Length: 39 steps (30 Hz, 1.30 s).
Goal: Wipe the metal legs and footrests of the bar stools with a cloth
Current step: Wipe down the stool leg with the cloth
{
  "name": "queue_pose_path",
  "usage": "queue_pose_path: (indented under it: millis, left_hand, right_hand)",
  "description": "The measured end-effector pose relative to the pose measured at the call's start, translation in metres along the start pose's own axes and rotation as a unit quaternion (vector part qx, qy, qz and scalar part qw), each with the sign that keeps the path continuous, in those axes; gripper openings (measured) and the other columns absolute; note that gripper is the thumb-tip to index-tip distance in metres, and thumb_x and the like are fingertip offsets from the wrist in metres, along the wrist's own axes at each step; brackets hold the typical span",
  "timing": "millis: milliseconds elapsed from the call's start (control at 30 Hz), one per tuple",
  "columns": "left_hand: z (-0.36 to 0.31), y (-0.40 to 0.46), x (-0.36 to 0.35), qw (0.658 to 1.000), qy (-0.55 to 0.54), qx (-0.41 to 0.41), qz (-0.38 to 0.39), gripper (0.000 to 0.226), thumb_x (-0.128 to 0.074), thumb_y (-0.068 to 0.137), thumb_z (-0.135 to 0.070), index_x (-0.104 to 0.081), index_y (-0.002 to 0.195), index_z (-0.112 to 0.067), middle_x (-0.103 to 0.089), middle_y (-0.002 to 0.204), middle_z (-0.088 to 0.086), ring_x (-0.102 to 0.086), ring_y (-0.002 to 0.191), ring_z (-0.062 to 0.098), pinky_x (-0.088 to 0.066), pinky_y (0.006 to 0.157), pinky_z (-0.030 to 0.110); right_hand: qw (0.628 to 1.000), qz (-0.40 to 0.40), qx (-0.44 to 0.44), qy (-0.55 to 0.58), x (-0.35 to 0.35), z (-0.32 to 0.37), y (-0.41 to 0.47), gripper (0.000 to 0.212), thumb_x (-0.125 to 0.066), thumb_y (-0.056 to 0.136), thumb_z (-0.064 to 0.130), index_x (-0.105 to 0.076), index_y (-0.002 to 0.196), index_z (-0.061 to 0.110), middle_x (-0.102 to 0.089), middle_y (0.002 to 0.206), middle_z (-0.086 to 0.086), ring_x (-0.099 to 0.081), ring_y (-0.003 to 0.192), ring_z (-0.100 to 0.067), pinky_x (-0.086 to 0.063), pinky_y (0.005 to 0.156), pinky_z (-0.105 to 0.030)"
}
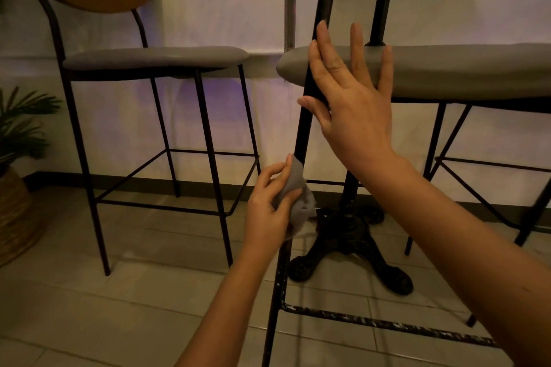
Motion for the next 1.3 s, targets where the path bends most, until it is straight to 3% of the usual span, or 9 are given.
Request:
queue_pose_path:
  millis: [133, 267, 400, 600, 700, 867, 1000, 1167, 1300]
  left_hand:
    - [-0.002, 0.009, 0.008, 0.99, -0.108, 0.052, 0.071, 0.03, -0.047, 0.09, -0.004, -0.057, 0.108, -0.025, -0.058, 0.109, -0.007, -0.059, 0.092, -0.005, -0.048, 0.076, 0.012]
    - [0.003, 0.02, 0.017, 0.985, -0.123, 0.081, 0.096, 0.029, -0.046, 0.091, -0.008, -0.058, 0.116, -0.018, -0.062, 0.102, -0.003, -0.062, 0.087, 0.002, -0.05, 0.065, 0.014]
    - [0.013, 0.025, 0.039, 0.994, -0.087, 0.059, 0.038, 0.03, -0.048, 0.091, -0.007, -0.058, 0.118, -0.016, -0.062, 0.111, 0.002, -0.061, 0.094, 0.001, -0.05, 0.072, 0.014]
    - [0.005, 0.014, 0.016, 0.998, -0.016, -0.016, 0.065, 0.044, -0.051, 0.089, -0.003, -0.047, 0.125, -0.029, -0.051, 0.117, -0.02, -0.051, 0.106, -0.01, -0.044, 0.087, 0.009]
    - [0.009, 0.005, 0.003, 0.998, -0.044, -0.03, 0.04, 0.047, -0.053, 0.087, 0.001, -0.044, 0.13, -0.016, -0.051, 0.118, -0.021, -0.05, 0.112, -0.007, -0.043, 0.092, 0.013]
    - [0.015, -0.009, -0.006, 0.995, -0.093, -0.025, -0.007, 0.037, -0.048, 0.088, -0.027, -0.046, 0.126, -0.03, -0.047, 0.12, -0.039, -0.044, 0.121, -0.005, -0.043, 0.101, 0.026]
    - [0.015, -0.012, -0.01, 0.99, -0.129, -0.013, -0.055, 0.033, -0.045, 0.088, -0.031, -0.049, 0.12, -0.036, -0.049, 0.123, -0.028, -0.044, 0.123, -0.002, -0.042, 0.102, 0.031]
    - [0.018, -0.016, -0.015, 0.986, -0.083, -0.025, -0.14, 0.042, -0.056, 0.089, -0.008, -0.046, 0.126, -0.026, -0.048, 0.122, -0.024, -0.043, 0.119, -0.01, -0.042, 0.102, 0.028]
    - [0.017, -0.022, -0.019, 0.978, -0.124, -0.027, -0.166, 0.034, -0.045, 0.094, -0.021, -0.049, 0.127, -0.021, -0.052, 0.128, -0.012, -0.046, 0.122, -0.002, -0.043, 0.101, 0.029]
  right_hand:
    - [1.0, 0.001, 0.0, 0.005, 0.0, 0.0, 0.0, 0.063, -0.046, 0.092, 0.04, -0.024, 0.146, 0.016, -0.017, 0.155, 0.001, -0.009, 0.142, -0.032, -0.002, 0.11, -0.057]
    - [1.0, 0.0, 0.001, 0.007, 0.0, 0.0, -0.001, 0.063, -0.046, 0.092, 0.04, -0.024, 0.146, 0.016, -0.017, 0.155, 0.001, -0.009, 0.142, -0.032, -0.003, 0.11, -0.057]
    - [1.0, 0.003, 0.001, 0.0, -0.001, 0.0, 0.0, 0.064, -0.046, 0.092, 0.04, -0.022, 0.147, 0.017, -0.016, 0.155, 0.001, -0.008, 0.142, -0.031, -0.003, 0.111, -0.058]
    - [1.0, 0.005, 0.001, -0.012, -0.002, 0.0, -0.001, 0.062, -0.041, 0.094, 0.042, -0.021, 0.147, 0.018, -0.015, 0.155, 0.002, -0.008, 0.142, -0.031, -0.002, 0.111, -0.057]
    - [1.0, 0.007, -0.001, -0.004, -0.002, 0.0, -0.001, 0.061, -0.04, 0.094, 0.041, -0.021, 0.147, 0.017, -0.016, 0.155, 0.001, -0.008, 0.142, -0.032, -0.002, 0.11, -0.057]
    - [1.0, 0.006, -0.005, -0.008, -0.003, 0.001, -0.003, 0.06, -0.04, 0.094, 0.04, -0.021, 0.146, 0.017, -0.016, 0.155, 0.0, -0.009, 0.141, -0.034, -0.002, 0.11, -0.058]
    - [1.0, -0.002, -0.007, -0.001, -0.002, 0.005, -0.005, 0.059, -0.042, 0.095, 0.038, -0.024, 0.146, 0.014, -0.019, 0.154, -0.002, -0.01, 0.141, -0.035, -0.004, 0.11, -0.059]
    - [0.998, -0.025, 0.004, 0.052, 0.001, 0.016, -0.032, 0.06, -0.05, 0.093, 0.033, -0.028, 0.144, 0.009, -0.025, 0.152, -0.009, -0.015, 0.139, -0.037, -0.011, 0.111, -0.058]
    - [0.995, -0.008, 0.026, 0.096, -0.012, 0.026, -0.06, 0.061, -0.054, 0.092, 0.027, -0.028, 0.143, 0.007, -0.026, 0.151, -0.013, -0.016, 0.139, -0.036, -0.016, 0.112, -0.055]
Point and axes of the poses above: each hand's wrist, its own y-axis towards the middle knuckle, its own x-axis out of the back of the hand, z = x × y, the point moved 7 cm from there along y, towards the middle knuckle
